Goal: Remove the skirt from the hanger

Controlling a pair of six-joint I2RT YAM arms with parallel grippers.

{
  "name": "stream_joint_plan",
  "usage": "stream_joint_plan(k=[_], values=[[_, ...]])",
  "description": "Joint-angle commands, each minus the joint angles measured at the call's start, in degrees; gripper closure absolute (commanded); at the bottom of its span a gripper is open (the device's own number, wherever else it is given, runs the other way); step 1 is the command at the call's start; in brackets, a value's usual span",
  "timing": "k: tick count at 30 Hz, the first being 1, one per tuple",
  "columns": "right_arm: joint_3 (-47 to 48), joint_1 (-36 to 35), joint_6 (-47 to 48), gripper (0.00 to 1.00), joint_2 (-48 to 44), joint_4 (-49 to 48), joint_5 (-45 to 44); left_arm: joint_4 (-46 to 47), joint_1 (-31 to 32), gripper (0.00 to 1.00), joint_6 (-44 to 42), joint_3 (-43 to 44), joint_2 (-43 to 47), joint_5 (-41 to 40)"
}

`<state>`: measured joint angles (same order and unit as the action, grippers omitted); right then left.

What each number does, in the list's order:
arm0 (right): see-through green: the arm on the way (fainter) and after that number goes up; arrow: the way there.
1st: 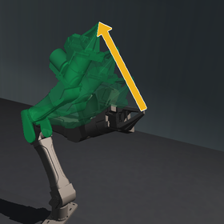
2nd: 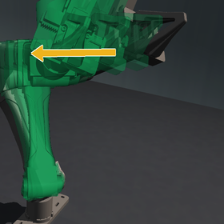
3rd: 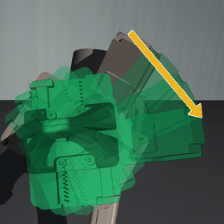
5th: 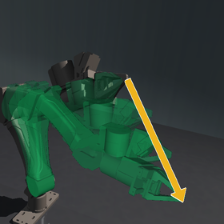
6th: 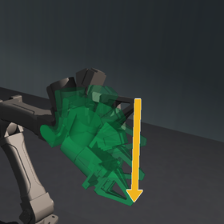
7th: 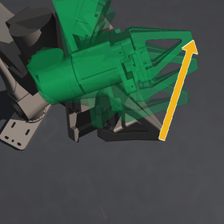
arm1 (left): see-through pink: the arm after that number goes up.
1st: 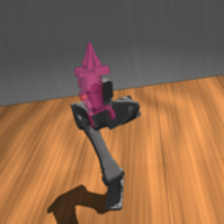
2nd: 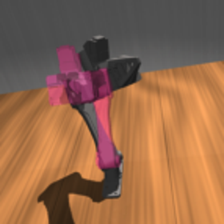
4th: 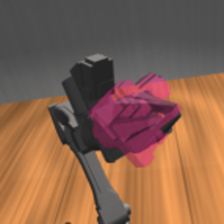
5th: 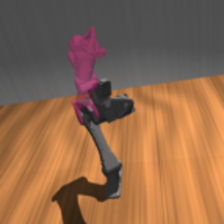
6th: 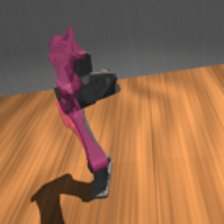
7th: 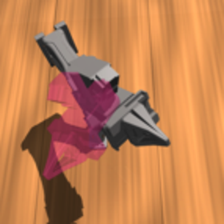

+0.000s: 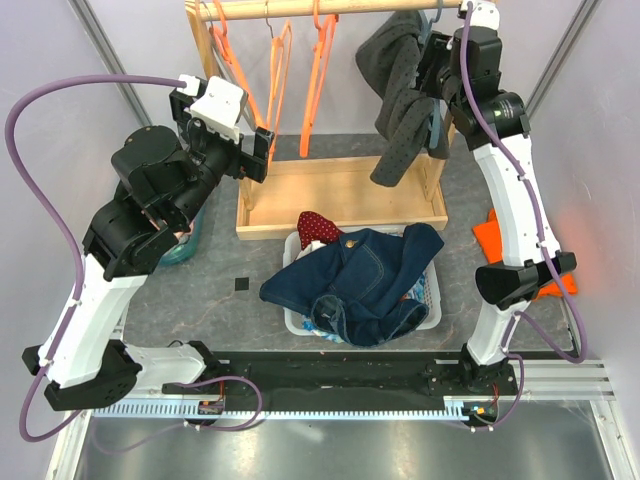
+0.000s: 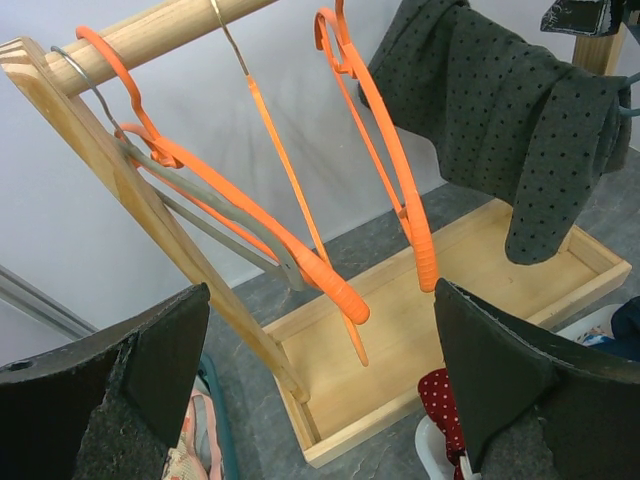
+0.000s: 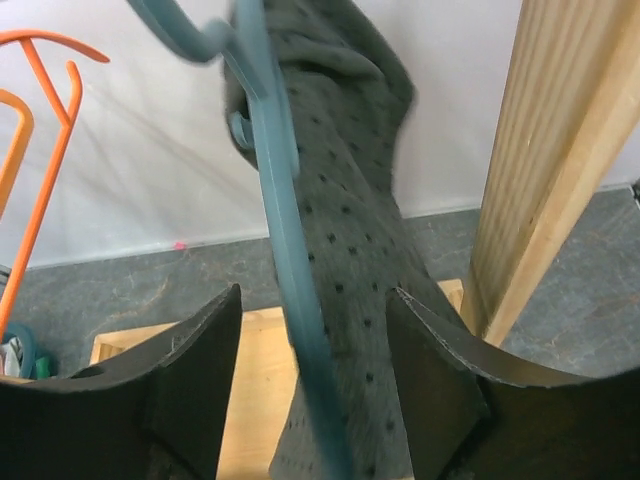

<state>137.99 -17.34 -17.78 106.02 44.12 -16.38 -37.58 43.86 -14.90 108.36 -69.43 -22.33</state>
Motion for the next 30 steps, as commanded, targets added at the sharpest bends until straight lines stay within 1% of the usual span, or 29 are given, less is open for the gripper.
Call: stream_joint_plan(k=[1, 3, 4, 5, 6, 7, 10, 13, 16, 21, 23, 26, 28, 30], values=[[4.39, 0.29, 0.64, 0.45, 0.68, -3.77, 0.3, 1.11, 0.18, 0.02, -0.4, -0.07, 1.05, -0.61], [4.65, 0.38, 0.9, 0.58, 0.94, -5.27, 0.12, 1.11, 0.18, 0.02, -0.66, -0.42, 1.4, -0.79], [4.57, 0.29, 1.08, 0.74, 0.95, -5.79, 0.12, 1.11, 0.18, 0.02, -0.75, -0.69, 1.49, -0.79], [4.56, 0.38, 1.17, 0.83, 0.86, -6.84, 0.47, 1.11, 0.18, 0.02, -0.84, -0.78, 1.49, -0.88], [4.65, 0.29, 1.52, 0.88, 0.77, -7.37, 0.73, 1.11, 0.18, 0.02, -0.92, -0.86, 1.49, -0.96], [4.48, 0.29, 1.61, 1.0, 0.42, -7.9, 0.74, 1.11, 0.18, 0.02, -0.75, -0.87, 1.58, -0.88], [3.08, 0.29, 2.14, 1.0, -1.15, -11.58, 1.09, 1.11, 0.18, 0.02, -0.84, -0.87, 1.49, -0.96], [-0.44, 0.2, 2.75, 1.0, -3.79, -17.11, 2.93, 1.11, 0.18, 0.02, -0.92, -0.87, 1.49, -0.88], [-1.68, 0.2, 3.02, 1.0, -5.03, -21.43, 6.09, 1.11, 0.18, 0.02, -0.92, -0.87, 1.4, -0.96], [2.19, 0.2, 1.35, 1.0, -4.06, -23.99, 12.06, 1.2, 0.18, 0.02, -1.28, -0.78, 1.31, -1.23], [2.19, 0.2, -0.23, 1.0, -4.41, -24.61, 13.91, 1.11, 0.09, 0.02, -1.36, -0.95, 1.4, -1.23], [-0.61, 0.21, -2.33, 1.0, -6.78, -25.84, 16.47, 1.2, 0.09, 0.02, -1.19, -1.13, 1.31, -1.23], [-2.55, 0.2, -3.22, 1.0, -8.72, -25.23, 21.97, 1.02, 0.09, 0.02, -0.75, -0.87, 1.4, -0.44], [-3.61, 0.2, -4.19, 1.0, -11.25, -23.65, 25.24, -1.51, 0.09, 0.0, -0.23, 0.96, 0.79, 3.85]])
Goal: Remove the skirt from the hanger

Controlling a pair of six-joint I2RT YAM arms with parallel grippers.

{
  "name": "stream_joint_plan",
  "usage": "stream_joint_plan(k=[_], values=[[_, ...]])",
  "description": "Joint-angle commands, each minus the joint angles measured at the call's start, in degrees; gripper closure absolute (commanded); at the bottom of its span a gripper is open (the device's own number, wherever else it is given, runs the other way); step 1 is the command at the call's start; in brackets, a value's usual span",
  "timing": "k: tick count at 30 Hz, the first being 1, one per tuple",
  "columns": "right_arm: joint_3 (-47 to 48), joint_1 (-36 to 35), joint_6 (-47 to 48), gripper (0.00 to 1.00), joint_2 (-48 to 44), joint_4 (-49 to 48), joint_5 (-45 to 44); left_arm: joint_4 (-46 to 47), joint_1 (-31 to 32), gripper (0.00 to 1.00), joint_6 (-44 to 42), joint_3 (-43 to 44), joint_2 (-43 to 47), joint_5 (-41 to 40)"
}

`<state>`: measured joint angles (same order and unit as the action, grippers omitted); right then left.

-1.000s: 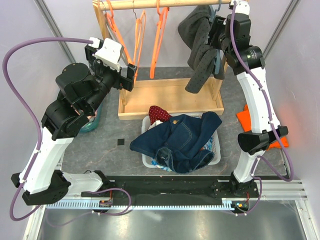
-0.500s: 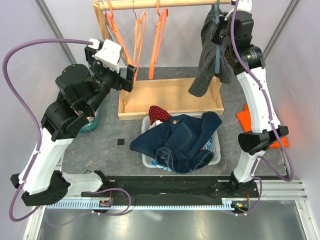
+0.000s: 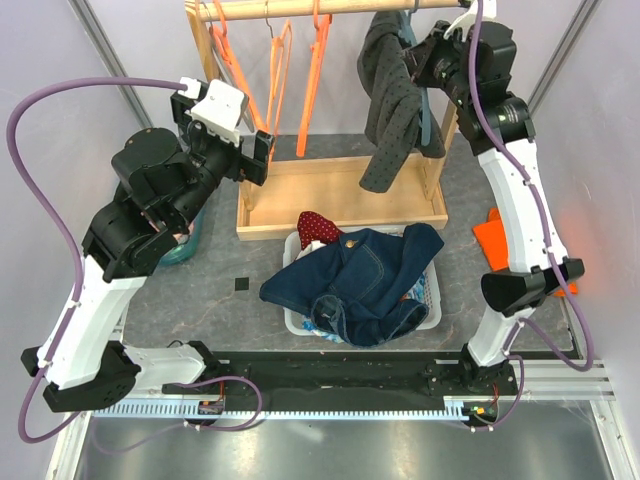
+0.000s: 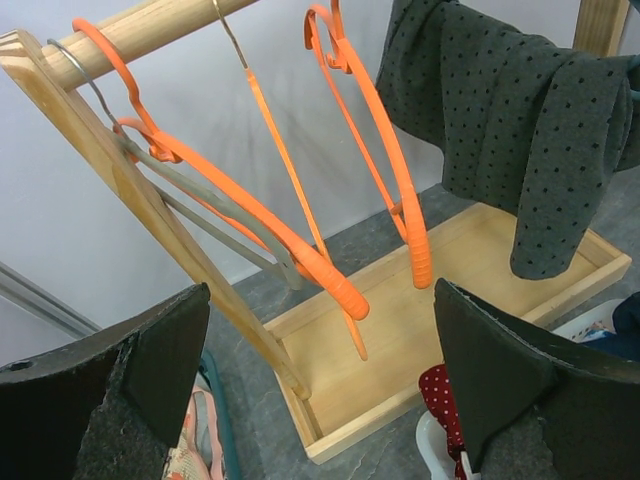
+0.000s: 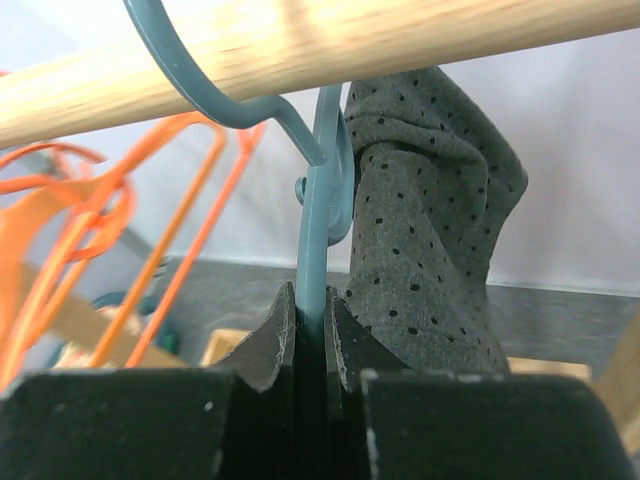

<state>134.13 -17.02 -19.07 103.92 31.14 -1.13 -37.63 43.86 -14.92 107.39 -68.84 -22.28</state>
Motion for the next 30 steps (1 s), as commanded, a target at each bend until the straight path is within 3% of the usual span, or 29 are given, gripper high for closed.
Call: stream_joint_plan(k=[1, 5, 9, 14, 20, 25, 30], values=[[-0.52, -0.12, -3.25, 1.0, -10.48, -9.09, 11.31, -3.22, 0.09, 0.0, 0.24, 2.81, -0.24, 6.87], [-9.81, -0.12, -5.1, 1.0, -19.26, -5.83, 16.05, -5.18, 0.18, 0.0, 2.44, 4.66, -1.03, 15.5], [-21.34, -0.12, -7.03, 1.0, -31.28, -4.5, 19.93, -5.0, 0.18, 0.0, 2.26, 6.68, -2.7, 18.41], [-29.34, -0.12, -8.52, 1.0, -39.39, -1.52, 23.35, -4.56, 0.18, 0.01, 3.4, 6.25, -4.64, 22.1], [-32.43, -0.04, -9.76, 1.0, -46.24, 3.84, 28.46, 0.27, 0.18, 0.0, 3.14, 0.1, -5.6, 22.11], [-31.12, -0.12, -10.72, 1.0, -49.16, 6.13, 30.48, 0.27, 0.18, 0.01, 3.84, 1.94, -8.5, 25.88], [-27.08, -0.12, -11.34, 1.0, -48.99, 6.92, 31.53, 3.08, 0.18, 0.0, 4.46, 1.33, -11.32, 20.98]])
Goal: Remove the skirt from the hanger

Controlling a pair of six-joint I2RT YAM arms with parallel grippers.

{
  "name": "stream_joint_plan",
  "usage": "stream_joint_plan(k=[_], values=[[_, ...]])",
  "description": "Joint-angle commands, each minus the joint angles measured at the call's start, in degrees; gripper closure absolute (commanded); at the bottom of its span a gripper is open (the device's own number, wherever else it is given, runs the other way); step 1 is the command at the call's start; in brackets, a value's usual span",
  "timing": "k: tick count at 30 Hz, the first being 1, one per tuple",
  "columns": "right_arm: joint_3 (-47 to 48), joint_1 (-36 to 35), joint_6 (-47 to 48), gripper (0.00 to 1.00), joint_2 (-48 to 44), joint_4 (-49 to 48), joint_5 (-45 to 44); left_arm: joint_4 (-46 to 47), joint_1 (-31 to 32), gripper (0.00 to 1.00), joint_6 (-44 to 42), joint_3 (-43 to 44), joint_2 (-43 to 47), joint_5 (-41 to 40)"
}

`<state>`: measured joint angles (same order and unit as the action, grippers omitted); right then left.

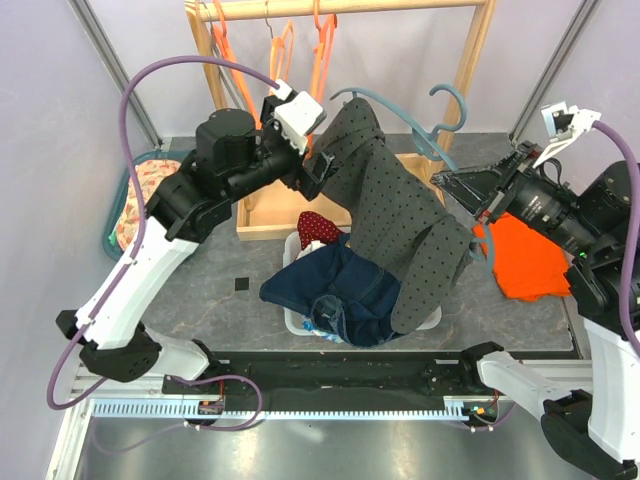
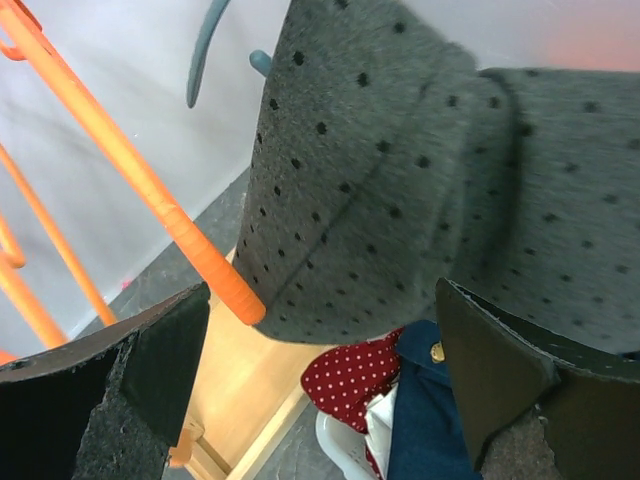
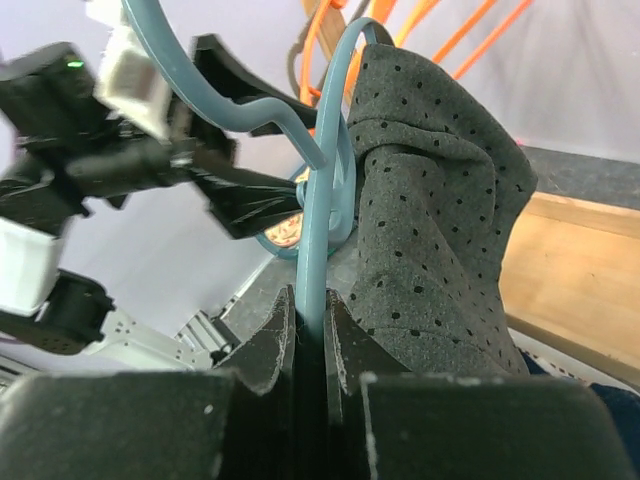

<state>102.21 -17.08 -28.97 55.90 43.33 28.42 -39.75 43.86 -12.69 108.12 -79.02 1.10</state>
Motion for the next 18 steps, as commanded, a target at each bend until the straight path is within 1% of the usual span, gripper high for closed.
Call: stream_joint_plan(k=[1, 3, 4, 6, 7, 9, 10, 12, 13, 14, 15, 18], values=[[5.53, -0.14, -1.61, 1.0, -0.79, -5.54, 2.51, 5.47, 0.18, 0.0, 2.4, 0.26, -1.31, -3.38], [5.63, -0.06, -2.49, 1.0, -0.79, -6.59, 4.18, 6.08, 0.18, 0.0, 2.84, -0.1, -1.31, -1.9], [5.45, -0.06, -2.75, 1.0, -0.88, -6.85, 4.53, 5.91, 0.18, 0.0, 3.02, -0.1, -1.22, 1.67], [5.19, -0.14, -3.11, 1.0, -1.05, -7.38, 5.5, 4.08, 0.18, 0.0, 3.37, 1.04, -1.83, 6.34], [4.84, -0.06, -3.11, 1.0, -1.14, -7.38, 5.5, 3.02, 0.18, 0.0, 3.2, 1.74, -2.27, 11.41], [4.57, -0.15, -3.02, 1.0, -1.32, -7.21, 5.5, 1.96, 0.18, 0.0, 2.32, 2.98, -2.8, 15.49], [4.23, -0.06, -2.93, 1.0, -1.49, -7.3, 5.41, 1.08, 0.18, 0.09, 1.97, 3.41, -3.32, 18.64], [3.78, -0.14, -2.85, 1.0, -1.67, -6.86, 4.98, 0.2, 0.18, 0.3, 0.92, 4.29, -3.77, 21.64], [3.43, -0.15, -2.67, 1.0, -1.67, -6.68, 4.71, -0.59, 0.18, 0.61, 0.56, 4.99, -3.86, 24.1], [3.26, -0.15, -2.32, 1.0, -1.67, -6.16, 4.19, -1.2, 0.18, 0.87, 0.12, 5.52, -3.94, 24.82], [3.08, -0.15, -2.06, 1.0, -1.76, -5.81, 3.75, -1.47, 0.09, 0.98, 0.21, 5.96, -3.94, 24.74], [2.9, -0.15, -0.91, 1.0, -1.32, -3.88, 1.29, -2.17, 0.18, 0.98, -0.57, 7.81, -3.59, 23.16]])
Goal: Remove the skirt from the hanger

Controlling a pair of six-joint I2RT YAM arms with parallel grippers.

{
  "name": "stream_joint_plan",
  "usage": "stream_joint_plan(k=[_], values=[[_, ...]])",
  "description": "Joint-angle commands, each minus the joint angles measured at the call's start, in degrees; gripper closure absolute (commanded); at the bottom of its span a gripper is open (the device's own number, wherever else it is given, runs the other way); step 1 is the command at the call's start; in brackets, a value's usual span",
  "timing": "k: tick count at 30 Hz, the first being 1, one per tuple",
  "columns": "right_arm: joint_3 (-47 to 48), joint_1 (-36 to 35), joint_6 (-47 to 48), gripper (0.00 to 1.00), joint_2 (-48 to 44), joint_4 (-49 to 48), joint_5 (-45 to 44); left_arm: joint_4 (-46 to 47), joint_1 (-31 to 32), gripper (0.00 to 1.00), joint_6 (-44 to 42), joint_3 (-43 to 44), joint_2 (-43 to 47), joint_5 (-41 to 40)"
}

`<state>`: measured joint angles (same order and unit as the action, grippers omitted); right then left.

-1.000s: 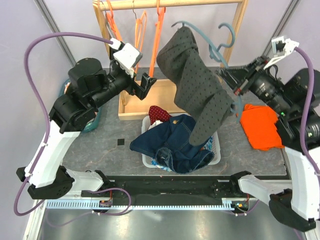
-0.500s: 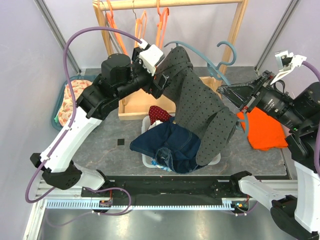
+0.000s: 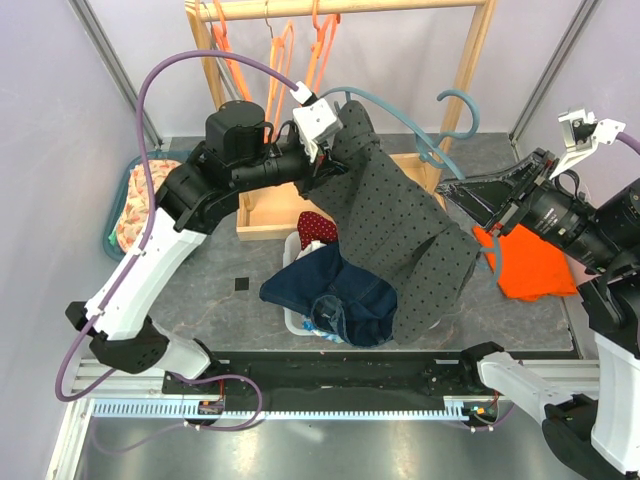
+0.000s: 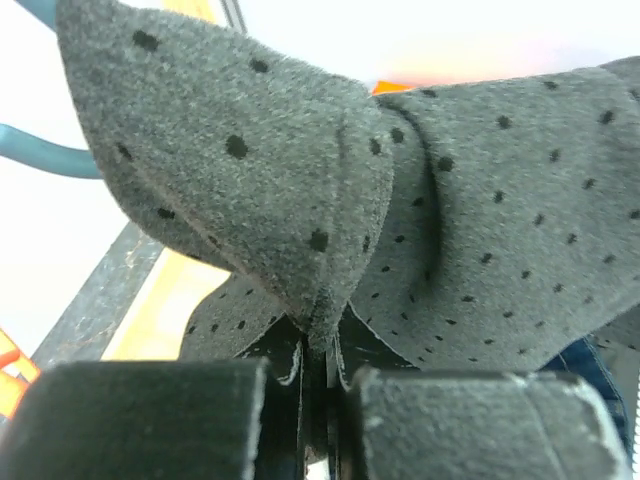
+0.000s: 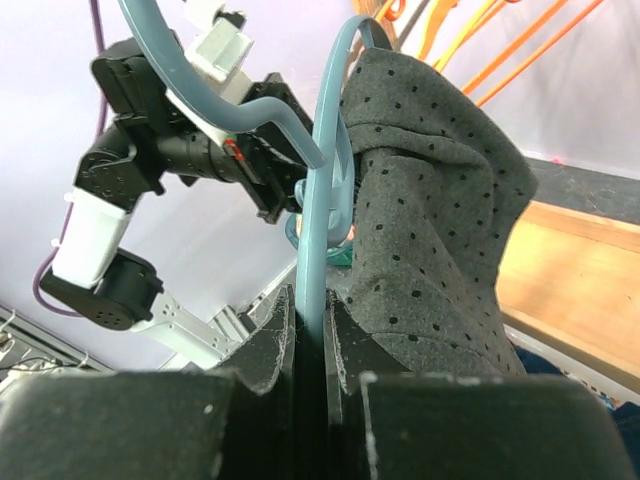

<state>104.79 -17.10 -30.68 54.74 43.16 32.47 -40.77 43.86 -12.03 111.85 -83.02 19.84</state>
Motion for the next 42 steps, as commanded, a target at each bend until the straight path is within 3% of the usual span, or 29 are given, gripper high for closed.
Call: stream_joint_plan(k=[1, 13, 20, 33, 42], values=[[0.15, -0.12, 1.23, 1.0, 0.1, -3.08, -4.15, -1.32, 0.18, 0.98, -1.15, 5.55, 0.41, 3.2], [-10.74, -0.04, 7.65, 1.0, 1.77, 3.51, -21.03, -2.04, 3.16, 0.98, 1.65, 33.33, 2.15, 5.82], [-10.66, -0.12, 9.05, 1.0, 2.65, 4.3, -25.7, 2.45, 3.08, 0.91, 8.51, 28.25, 5.94, 7.32], [-5.13, -0.12, 9.58, 1.0, 2.3, 4.22, -28.86, 4.3, 3.95, 0.92, 7.11, 26.15, 0.93, 6.18], [-1.52, -0.04, 9.05, 1.0, 2.56, 1.84, -30.97, 1.06, 7.73, 0.95, 2.99, 4.82, 4.44, 3.81]])
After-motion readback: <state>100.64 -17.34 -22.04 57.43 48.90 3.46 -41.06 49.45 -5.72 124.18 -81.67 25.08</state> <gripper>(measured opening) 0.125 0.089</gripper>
